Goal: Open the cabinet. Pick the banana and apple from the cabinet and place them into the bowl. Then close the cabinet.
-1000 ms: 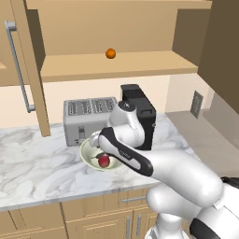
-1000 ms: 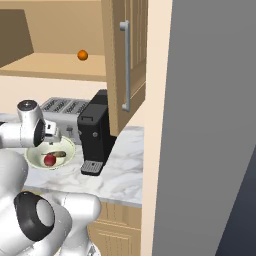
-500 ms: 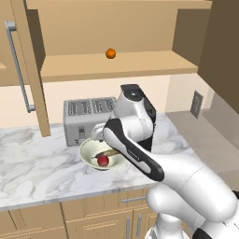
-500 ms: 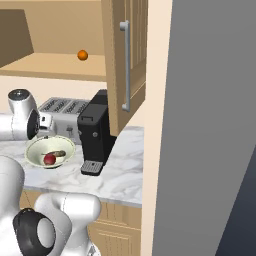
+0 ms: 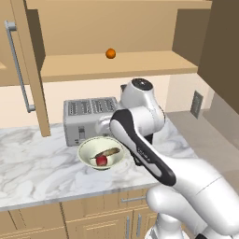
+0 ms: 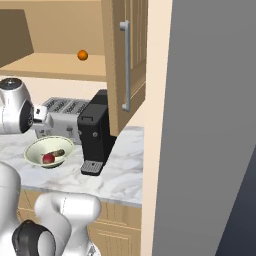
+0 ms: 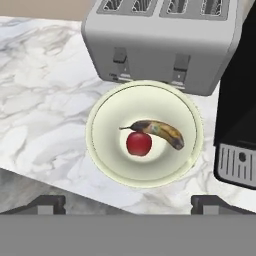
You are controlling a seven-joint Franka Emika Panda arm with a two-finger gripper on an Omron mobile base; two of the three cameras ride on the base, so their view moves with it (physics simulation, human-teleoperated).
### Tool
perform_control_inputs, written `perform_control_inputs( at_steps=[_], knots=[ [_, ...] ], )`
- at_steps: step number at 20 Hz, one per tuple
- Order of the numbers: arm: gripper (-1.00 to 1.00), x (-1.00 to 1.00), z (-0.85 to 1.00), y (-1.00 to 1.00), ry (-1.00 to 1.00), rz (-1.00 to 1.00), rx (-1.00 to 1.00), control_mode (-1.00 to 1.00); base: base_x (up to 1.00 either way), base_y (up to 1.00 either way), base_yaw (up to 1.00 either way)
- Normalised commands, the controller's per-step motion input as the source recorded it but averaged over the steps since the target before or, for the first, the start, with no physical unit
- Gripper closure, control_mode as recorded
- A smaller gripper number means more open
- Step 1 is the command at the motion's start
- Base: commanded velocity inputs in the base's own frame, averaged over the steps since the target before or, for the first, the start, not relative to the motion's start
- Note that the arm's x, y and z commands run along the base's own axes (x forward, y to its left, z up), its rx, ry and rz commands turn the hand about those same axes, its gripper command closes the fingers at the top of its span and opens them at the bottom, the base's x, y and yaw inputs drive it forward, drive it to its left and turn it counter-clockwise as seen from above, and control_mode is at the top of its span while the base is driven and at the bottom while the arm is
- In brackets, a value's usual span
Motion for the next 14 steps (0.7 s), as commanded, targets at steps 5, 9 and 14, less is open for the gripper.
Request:
perform_control_inputs(
  at_steps=[5,9,14],
  knots=[
    [-1.0,-0.38,0.46,-0.2,0.0,0.0,0.0,-1.0,0.0,0.0,0.0],
    [-1.0,-0.4,0.47,-0.24,0.0,-0.01,0.0,-1.0,0.0,0.0,0.0],
    [-1.0,-0.32,0.35,-0.19,0.0,-0.01,-0.02,-1.0,0.0,0.0,0.0]
  ],
)
